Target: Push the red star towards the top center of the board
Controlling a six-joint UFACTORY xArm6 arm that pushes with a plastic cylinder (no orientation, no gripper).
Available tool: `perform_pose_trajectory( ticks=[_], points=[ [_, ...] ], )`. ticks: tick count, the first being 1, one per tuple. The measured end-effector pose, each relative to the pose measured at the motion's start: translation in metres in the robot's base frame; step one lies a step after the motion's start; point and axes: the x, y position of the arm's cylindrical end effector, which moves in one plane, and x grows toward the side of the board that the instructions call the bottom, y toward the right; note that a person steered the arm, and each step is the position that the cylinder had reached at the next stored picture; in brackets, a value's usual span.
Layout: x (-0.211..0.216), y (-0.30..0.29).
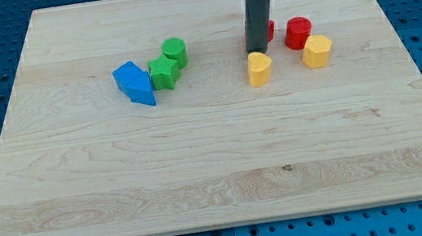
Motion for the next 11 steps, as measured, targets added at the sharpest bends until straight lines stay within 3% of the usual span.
perform_pose_trajectory(
  ticks=[3,5,11],
  points=[
    [-0.017,0.029],
    [-0.068,-0.024],
    [-0.095,-0.019]
  ],
)
